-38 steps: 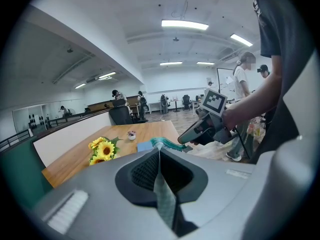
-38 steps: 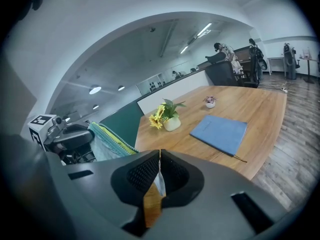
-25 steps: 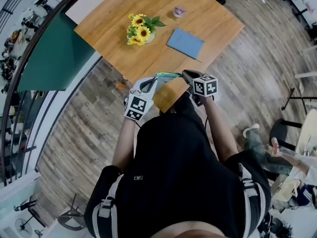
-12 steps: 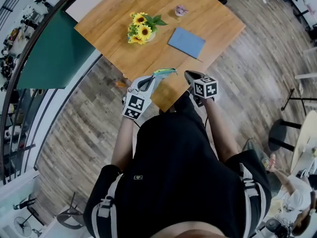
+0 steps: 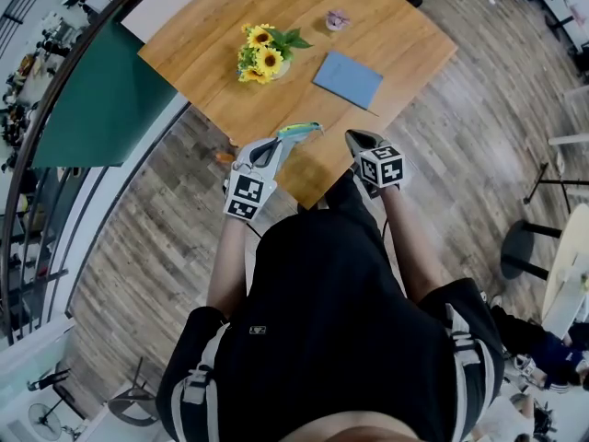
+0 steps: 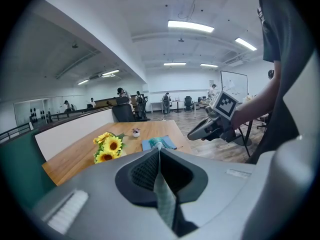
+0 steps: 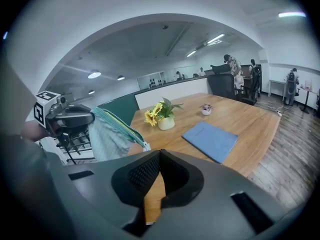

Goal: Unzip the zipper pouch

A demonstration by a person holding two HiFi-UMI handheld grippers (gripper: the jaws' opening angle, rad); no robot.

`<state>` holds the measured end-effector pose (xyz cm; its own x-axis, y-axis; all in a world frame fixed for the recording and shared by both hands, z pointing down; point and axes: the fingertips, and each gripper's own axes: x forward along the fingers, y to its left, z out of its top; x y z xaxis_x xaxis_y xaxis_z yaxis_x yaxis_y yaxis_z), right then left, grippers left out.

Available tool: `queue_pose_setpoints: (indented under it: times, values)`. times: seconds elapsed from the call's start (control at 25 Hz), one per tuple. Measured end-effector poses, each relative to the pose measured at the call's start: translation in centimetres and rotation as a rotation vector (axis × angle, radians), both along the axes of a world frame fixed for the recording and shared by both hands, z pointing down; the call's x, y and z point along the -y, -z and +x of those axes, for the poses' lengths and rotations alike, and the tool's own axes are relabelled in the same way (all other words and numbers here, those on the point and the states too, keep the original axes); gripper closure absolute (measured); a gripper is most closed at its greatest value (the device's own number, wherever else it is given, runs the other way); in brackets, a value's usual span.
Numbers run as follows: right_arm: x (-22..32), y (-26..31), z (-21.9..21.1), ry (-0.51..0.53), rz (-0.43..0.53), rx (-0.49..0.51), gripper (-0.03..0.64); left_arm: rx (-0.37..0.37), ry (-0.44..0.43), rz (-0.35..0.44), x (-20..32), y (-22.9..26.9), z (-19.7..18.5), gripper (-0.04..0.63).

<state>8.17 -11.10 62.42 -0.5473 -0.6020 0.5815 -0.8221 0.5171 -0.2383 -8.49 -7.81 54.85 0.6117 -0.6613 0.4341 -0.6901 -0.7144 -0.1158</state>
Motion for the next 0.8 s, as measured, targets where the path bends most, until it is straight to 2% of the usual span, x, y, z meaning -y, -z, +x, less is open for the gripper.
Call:
queue_pose_setpoints:
  times: [0.8]
  values:
    - [-0.2, 0.2, -0.7, 0.014, 0.009, -0.020, 0.617, -0.002, 0.037, 0.002, 1.0, 0.0, -2.1, 0.589]
